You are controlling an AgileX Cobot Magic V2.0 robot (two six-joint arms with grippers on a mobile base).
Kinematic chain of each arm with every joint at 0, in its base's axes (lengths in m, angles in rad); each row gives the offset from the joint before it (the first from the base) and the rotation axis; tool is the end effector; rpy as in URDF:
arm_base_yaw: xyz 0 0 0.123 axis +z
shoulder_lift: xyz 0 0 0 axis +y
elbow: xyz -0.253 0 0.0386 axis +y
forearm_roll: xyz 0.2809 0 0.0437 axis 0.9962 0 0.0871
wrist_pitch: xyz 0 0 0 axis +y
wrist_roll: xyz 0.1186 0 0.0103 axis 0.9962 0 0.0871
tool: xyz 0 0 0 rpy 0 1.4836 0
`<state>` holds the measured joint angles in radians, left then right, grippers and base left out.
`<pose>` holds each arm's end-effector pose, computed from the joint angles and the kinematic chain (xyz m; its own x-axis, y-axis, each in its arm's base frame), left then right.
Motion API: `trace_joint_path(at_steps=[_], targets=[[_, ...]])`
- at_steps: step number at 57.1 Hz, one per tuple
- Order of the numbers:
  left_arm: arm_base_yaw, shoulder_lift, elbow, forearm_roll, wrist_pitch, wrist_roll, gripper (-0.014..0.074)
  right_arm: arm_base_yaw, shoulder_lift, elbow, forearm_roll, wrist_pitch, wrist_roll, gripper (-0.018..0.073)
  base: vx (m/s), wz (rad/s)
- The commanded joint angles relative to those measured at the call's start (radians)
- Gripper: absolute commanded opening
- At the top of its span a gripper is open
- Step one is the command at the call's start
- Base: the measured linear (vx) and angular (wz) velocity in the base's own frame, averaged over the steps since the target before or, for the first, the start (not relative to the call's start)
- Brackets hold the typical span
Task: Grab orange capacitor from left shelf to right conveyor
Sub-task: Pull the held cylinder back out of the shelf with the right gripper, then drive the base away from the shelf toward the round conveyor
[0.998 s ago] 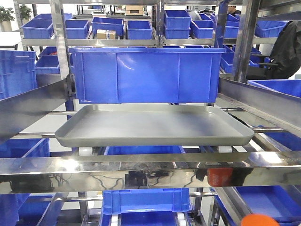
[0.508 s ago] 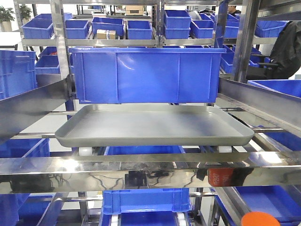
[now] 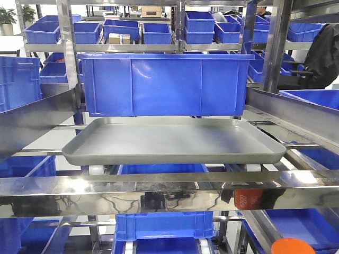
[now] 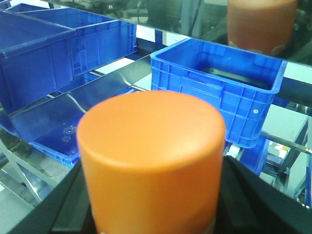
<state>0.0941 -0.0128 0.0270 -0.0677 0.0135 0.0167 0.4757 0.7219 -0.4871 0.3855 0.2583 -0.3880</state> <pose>0.1462 0.0137 0.2051 0.0639 -0.0452 -0.9969 -0.0899 0.9947 -0.0508 0.1980 0.1149 0.2515 -0.3285 -0.1850 -0.9262 -0.5396 0.8416 0.0232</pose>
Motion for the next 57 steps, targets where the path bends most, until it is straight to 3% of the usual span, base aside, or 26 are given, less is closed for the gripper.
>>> trace_joint_path(at_steps=[1, 30, 57], targets=[[-0.002, -0.011, 0.032, -0.007, -0.081, -0.006, -0.0006, 0.002, -0.006, -0.03, 0.007, -0.084, -0.007, 0.0361, 0.0, 0.0], [-0.002, -0.011, 0.032, -0.007, -0.081, -0.006, -0.0006, 0.002, -0.006, -0.03, 0.007, -0.084, -0.007, 0.0361, -0.02, 0.06], [-0.002, -0.011, 0.032, -0.007, -0.081, -0.006, -0.0006, 0.002, -0.006, -0.03, 0.008, -0.084, -0.007, 0.0361, -0.06, 0.32]])
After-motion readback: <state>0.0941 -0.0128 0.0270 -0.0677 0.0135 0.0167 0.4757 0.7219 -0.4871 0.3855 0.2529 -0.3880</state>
